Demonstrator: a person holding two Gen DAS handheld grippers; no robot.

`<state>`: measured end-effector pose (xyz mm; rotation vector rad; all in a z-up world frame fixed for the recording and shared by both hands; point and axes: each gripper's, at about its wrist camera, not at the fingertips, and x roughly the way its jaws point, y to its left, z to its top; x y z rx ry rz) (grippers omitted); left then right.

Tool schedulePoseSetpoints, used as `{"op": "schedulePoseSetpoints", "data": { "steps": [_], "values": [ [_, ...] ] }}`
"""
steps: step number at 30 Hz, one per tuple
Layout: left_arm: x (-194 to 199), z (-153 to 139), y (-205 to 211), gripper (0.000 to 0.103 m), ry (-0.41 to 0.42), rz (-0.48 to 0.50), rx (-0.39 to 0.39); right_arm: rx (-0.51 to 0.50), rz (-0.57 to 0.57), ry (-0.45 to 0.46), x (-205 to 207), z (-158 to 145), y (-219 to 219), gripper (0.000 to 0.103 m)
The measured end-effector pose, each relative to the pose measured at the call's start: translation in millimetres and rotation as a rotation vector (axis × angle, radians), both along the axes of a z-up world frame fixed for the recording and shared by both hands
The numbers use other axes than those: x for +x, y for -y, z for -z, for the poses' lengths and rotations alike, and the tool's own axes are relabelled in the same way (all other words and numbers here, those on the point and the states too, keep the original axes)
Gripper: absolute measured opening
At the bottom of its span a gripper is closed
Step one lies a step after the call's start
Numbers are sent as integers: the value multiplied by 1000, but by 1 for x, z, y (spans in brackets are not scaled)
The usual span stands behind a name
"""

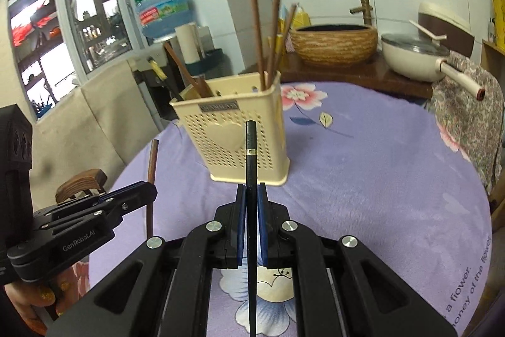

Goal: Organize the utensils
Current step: 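Carry the wooden chopstick with the left tool and black chopstick with the right tool over the holder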

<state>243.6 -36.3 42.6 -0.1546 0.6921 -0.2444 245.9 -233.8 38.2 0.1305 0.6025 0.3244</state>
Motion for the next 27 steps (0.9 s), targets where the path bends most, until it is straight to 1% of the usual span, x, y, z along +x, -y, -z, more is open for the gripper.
{"op": "schedulePoseSetpoints", "data": {
  "steps": [5, 7, 10, 15, 21, 27],
  "values": [
    [-16, -28, -1, 7, 56, 26, -18, -1, -40, 53, -18, -24, 0, 7],
    [-23, -38, 0, 7, 82, 37, -12, 1, -56, 63, -23, -30, 0, 7],
    [-30, -50, 2, 7, 108, 50, -1, -22, -76, 89, -32, -37, -2, 7],
    [-32, -61, 7, 7, 130, 57, 20, -59, -88, 115, -36, -47, -8, 7],
    [-22, -67, 8, 7, 137, 54, 34, -88, -90, 134, -31, -57, -9, 7],
    [-15, -80, 7, 7, 160, 67, 54, -78, -108, 121, -21, -74, -6, 7]
  ]
}}
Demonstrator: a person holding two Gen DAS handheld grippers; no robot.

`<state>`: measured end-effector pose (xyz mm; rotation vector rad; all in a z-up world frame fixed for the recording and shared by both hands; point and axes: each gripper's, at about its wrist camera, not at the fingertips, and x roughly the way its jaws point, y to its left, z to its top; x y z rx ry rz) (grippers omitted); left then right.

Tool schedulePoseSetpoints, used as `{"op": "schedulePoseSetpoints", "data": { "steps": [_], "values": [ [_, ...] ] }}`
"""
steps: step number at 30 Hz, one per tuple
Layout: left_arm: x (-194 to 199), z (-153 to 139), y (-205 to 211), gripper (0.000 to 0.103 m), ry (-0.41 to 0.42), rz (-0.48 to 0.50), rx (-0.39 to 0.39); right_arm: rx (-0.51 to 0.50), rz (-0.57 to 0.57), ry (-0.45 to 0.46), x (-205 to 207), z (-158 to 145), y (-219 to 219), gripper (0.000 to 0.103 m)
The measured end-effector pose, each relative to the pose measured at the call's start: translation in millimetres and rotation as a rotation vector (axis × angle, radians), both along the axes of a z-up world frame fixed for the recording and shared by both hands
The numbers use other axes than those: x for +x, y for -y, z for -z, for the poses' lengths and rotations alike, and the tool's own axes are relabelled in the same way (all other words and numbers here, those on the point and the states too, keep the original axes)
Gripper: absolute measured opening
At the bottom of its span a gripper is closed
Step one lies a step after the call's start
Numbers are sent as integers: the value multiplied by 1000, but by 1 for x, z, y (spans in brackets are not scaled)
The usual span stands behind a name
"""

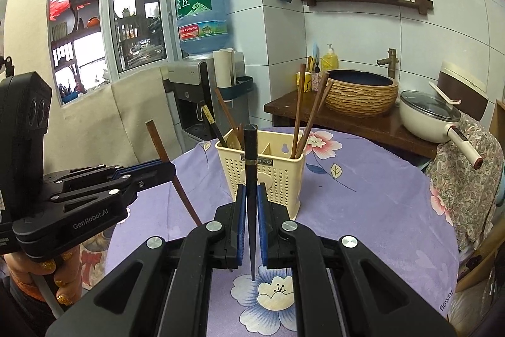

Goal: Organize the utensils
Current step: 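Carry the wooden chopstick with the left tool and black chopstick with the right tool over the holder, then lower both chopsticks into the holder and open both tools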

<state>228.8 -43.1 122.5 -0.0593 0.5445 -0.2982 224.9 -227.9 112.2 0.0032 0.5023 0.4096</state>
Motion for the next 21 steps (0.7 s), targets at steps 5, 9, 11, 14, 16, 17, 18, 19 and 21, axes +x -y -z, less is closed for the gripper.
{"op": "schedulePoseSetpoints", "data": {
  "steps": [5, 9, 11, 14, 16, 17, 18, 19, 21],
  "values": [
    [10, -30, -2, 7, 48, 1, 19, 27, -14, 26, 10, -30, 1, 7],
    [22, -65, -6, 7, 87, 1, 4, 26, -9, 70, 22, -64, -2, 7],
    [30, -88, -7, 7, 121, -21, 2, 20, -1, 108, 28, -83, -5, 7],
    [47, -119, -6, 7, 153, -51, -9, 28, 18, 184, 39, -110, -8, 7],
    [57, -135, -5, 7, 181, -86, 0, 24, 43, 226, 45, -123, -10, 7],
    [66, -142, -3, 7, 191, -109, 5, 23, 56, 243, 51, -129, -13, 7],
    [74, -147, -2, 7, 188, -118, 3, 18, 66, 256, 55, -131, -15, 7],
    [80, -150, -2, 7, 186, -127, 2, 11, 77, 268, 60, -130, -18, 7],
    [96, -148, -1, 7, 181, -165, 6, -3, 96, 266, 74, -122, -25, 7]
  ]
}}
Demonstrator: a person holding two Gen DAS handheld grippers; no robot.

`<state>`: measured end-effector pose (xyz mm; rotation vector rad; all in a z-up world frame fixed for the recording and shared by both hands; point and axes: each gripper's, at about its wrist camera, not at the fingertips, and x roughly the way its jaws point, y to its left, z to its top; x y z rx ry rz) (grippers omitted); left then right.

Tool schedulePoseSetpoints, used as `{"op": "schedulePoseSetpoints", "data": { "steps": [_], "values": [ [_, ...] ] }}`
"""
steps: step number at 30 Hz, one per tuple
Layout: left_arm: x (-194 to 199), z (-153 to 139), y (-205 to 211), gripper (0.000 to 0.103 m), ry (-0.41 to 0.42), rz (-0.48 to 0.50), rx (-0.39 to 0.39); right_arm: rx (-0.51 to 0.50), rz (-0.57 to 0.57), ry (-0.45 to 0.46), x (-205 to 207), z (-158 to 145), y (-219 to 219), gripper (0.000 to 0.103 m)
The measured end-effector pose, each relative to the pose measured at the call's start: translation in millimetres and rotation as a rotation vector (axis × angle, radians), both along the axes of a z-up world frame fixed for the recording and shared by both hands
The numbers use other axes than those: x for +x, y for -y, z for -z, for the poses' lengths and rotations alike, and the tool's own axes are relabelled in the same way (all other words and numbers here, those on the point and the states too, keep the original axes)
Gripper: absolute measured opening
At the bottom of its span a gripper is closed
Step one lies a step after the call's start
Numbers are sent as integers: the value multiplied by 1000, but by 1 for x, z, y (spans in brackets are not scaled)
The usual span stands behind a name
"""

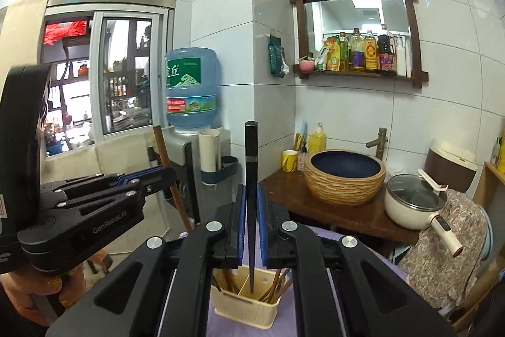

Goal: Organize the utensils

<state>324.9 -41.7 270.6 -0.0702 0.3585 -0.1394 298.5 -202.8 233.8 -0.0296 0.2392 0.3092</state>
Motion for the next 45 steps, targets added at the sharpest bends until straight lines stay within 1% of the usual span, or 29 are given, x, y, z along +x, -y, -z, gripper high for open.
{"op": "schedulePoseSetpoints", "data": {
  "steps": [2, 4, 6, 10, 13, 17, 22, 27, 30, 31, 32, 33, 34, 35, 37, 38, 39, 40, 41, 42, 43, 45],
  "values": [
    [14, 10, 2, 7, -15, -27, 10, -1, 12, -18, 12, 15, -4, 7],
    [26, 27, 4, 7, -44, -40, 14, -7, 33, -37, 22, 33, -7, 7],
    [38, 49, 4, 7, -82, -48, 9, -7, 60, -52, 33, 56, -7, 7],
    [51, 93, 1, 7, -160, -47, -1, -2, 80, -137, 48, 93, -5, 7],
    [53, 119, -1, 7, -199, -47, -5, -15, 90, -169, 51, 113, -4, 7],
    [54, 145, -2, 7, -243, -41, 0, -21, 89, -201, 56, 128, -5, 7],
    [55, 161, -3, 7, -261, -39, 4, -54, 90, -176, 53, 132, -12, 7],
    [48, 157, -1, 7, -249, -35, 4, -40, 83, -176, 52, 131, -9, 8],
    [41, 154, -5, 8, -232, -39, -2, -52, 93, -116, 40, 125, -5, 19],
    [36, 154, -7, 12, -225, -42, -2, -57, 95, -91, 34, 123, -4, 25],
    [31, 154, -9, 22, -216, -43, -1, -63, 95, -68, 27, 121, -3, 30],
    [25, 154, -10, 29, -208, -43, 0, -72, 95, -41, 20, 119, -1, 39],
    [15, 154, -14, 48, -190, -40, -2, -82, 97, -11, 11, 117, 1, 47],
    [6, 154, -16, 62, -173, -40, -5, -91, 102, 18, -1, 117, 4, 51],
    [-18, 155, -24, 73, -125, -50, -8, -85, 106, 44, -22, 119, 11, 69],
    [-28, 156, -25, 79, -112, -54, -6, -77, 105, 44, -29, 120, 14, 73],
    [-39, 157, -27, 82, -99, -55, -4, -65, 102, 41, -37, 121, 17, 82],
    [-49, 159, -29, 87, -86, -57, -3, -50, 97, 34, -48, 125, 20, 88],
    [-62, 162, -30, 91, -68, -60, -2, -43, 98, 33, -55, 127, 22, 91],
    [-75, 165, -30, 93, -48, -60, 3, -39, 102, 35, -63, 130, 23, 94],
    [-89, 169, -29, 96, -26, -60, 13, -37, 107, 38, -74, 135, 24, 95],
    [-112, 175, -26, 97, 17, -59, 40, -35, 116, 41, -89, 144, 24, 97]
  ]
}}
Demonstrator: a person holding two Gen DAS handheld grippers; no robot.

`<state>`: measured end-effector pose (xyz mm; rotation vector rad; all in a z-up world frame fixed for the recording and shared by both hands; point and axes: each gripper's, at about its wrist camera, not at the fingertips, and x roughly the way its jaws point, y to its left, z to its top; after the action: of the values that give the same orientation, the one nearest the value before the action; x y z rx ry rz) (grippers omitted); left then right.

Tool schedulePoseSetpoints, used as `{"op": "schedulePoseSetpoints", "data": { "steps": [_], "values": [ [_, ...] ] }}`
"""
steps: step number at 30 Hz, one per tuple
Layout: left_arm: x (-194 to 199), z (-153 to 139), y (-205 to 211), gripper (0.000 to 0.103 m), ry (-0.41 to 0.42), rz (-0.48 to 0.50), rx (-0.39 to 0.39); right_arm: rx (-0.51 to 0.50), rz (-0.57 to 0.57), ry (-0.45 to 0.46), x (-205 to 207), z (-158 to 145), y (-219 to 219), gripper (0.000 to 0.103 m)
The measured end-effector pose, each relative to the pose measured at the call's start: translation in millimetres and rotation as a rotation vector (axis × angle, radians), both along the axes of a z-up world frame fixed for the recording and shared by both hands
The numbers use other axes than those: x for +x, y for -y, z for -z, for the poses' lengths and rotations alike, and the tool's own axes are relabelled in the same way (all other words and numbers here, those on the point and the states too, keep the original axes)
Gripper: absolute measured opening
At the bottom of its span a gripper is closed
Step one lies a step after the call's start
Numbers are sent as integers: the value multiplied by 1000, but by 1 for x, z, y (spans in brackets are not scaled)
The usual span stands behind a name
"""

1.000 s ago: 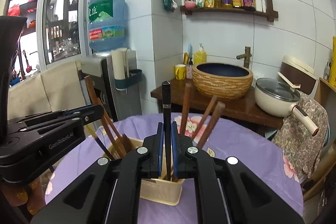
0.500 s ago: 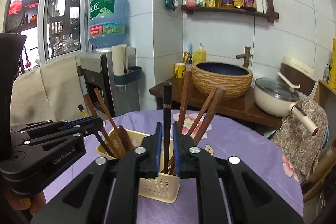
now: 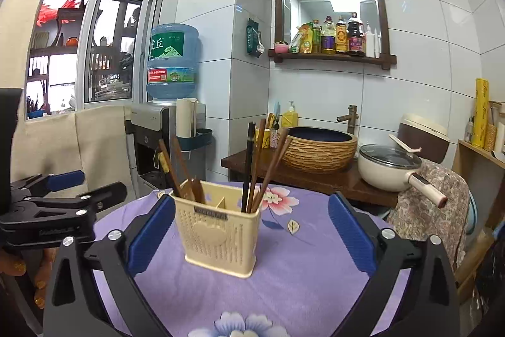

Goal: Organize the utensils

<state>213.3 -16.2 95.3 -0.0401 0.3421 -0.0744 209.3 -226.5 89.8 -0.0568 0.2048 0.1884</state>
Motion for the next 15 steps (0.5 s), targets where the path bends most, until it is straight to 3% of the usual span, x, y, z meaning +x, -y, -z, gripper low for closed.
{"op": "schedulePoseSetpoints", "data": {
  "steps": [5, 9, 12, 15],
  "values": [
    [-54, 34, 16, 97, 44, -19, 111, -13, 17, -30, -37, 42, -2, 97],
    [-82, 69, 10, 97, -22, 3, 42, -43, 41, -41, -65, 69, -3, 97],
    [-95, 86, -5, 97, -64, -22, -37, -59, 81, 7, -95, 81, 1, 97],
    [-111, 95, -18, 97, -49, -77, -39, -91, 78, -9, -115, 91, 2, 97]
  ]
}}
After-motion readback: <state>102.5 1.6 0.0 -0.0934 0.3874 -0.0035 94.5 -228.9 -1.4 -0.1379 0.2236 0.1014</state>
